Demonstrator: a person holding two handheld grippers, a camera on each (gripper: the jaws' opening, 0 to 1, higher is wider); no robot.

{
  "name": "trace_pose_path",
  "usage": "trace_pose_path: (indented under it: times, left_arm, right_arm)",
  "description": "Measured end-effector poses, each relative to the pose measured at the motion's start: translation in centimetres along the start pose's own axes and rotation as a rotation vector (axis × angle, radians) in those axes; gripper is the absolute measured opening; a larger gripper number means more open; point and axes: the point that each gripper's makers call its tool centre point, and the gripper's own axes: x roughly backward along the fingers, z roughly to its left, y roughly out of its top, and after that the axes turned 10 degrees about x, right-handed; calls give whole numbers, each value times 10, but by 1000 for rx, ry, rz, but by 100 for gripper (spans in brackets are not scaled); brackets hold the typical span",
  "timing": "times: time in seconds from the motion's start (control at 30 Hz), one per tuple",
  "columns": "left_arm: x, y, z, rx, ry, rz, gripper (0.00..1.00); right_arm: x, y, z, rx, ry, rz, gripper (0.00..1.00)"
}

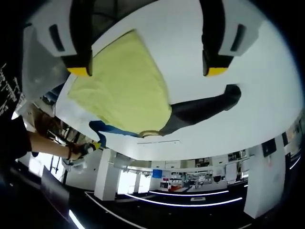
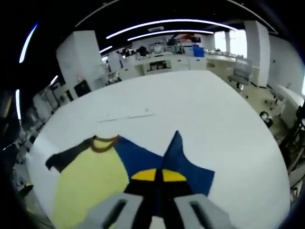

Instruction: Fold the garment on the visible template until the final outline fits inside the template.

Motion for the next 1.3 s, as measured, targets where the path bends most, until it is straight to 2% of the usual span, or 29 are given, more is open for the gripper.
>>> trace_pose_path:
  times: [0.13, 0.5, 0.67, 1.3]
  left_arm:
    - [-2, 1, 1, -2, -3, 1, 93]
    - [-4, 3, -7, -15, -24, 5, 92]
    - [-5, -1, -13, -14, -45, 13, 92]
    - [-6, 0, -14, -2, -40, 12, 92]
  right_arm:
    - [-6, 3, 20, -5, 19, -2, 0]
    - [-20, 14, 49, -1, 74, 1, 0]
    - [-24, 18, 71, 44, 110, -9, 0]
    - [-47, 37, 115, 125, 182, 3, 0]
